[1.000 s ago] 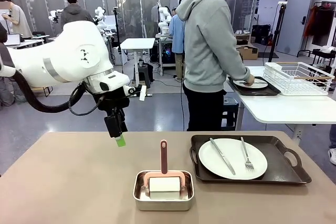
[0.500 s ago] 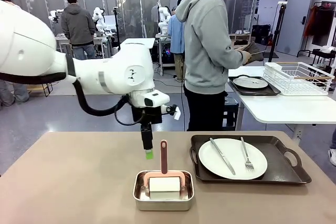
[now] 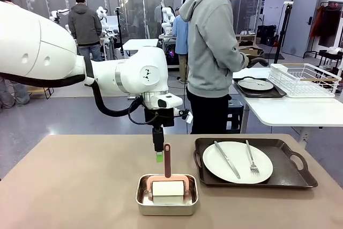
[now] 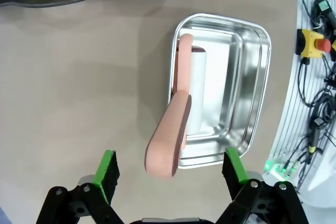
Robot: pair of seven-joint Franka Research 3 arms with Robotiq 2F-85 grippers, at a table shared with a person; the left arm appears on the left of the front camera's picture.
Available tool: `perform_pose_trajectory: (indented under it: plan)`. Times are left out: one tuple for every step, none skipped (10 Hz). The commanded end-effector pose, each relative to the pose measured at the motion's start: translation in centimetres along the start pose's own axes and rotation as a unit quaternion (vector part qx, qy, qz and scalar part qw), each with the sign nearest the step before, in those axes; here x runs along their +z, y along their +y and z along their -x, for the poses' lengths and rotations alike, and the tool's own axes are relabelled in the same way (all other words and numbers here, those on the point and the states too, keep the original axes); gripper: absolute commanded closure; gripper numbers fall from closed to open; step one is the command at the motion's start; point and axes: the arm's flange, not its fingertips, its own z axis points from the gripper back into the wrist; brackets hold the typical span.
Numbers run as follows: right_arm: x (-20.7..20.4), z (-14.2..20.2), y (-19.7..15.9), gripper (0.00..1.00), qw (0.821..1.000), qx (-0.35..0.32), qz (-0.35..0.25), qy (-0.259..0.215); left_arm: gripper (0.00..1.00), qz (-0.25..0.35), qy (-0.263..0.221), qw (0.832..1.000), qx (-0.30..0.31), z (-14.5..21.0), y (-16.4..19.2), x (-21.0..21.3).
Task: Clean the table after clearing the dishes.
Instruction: When the left (or right) Handle tray is removed, use the left hand (or right hand) to clean the left (or right) side of the table with the Lint Roller.
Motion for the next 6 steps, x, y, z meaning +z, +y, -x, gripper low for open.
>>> perform_pose_trajectory:
  plan:
    - [0.1, 0.2, 0.4, 0.0, 1.0, 0.003, 0.0, 0.005, 0.0, 0.003, 0.015, 1.0, 0.005, -1.0, 0.4, 0.7]
    - [0.1, 0.2, 0.4, 0.0, 1.0, 0.003, 0.0, 0.005, 0.0, 0.009, 0.019, 1.0, -0.001, -1.5, 0.5, 0.5]
    - [0.1, 0.2, 0.4, 0.0, 1.0, 0.003, 0.0, 0.005, 0.0, 0.014, 0.021, 1.0, -0.006, -2.1, 0.6, 0.4]
    - [0.1, 0.2, 0.4, 0.0, 1.0, 0.003, 0.0, 0.005, 0.0, 0.025, 0.023, 0.999, -0.011, -2.5, 0.7, 0.2]
    - [0.1, 0.2, 0.4, 0.0, 1.0, 0.003, 0.0, 0.005, 0.0, 0.023, 0.021, 0.999, -0.02, -2.9, 0.8, 0.1]
    - [0.1, 0.2, 0.4, 0.0, 1.0, 0.003, 0.0, 0.005, 0.0, 0.019, 0.019, 0.999, -0.02, -3.2, 0.9, 0.1]
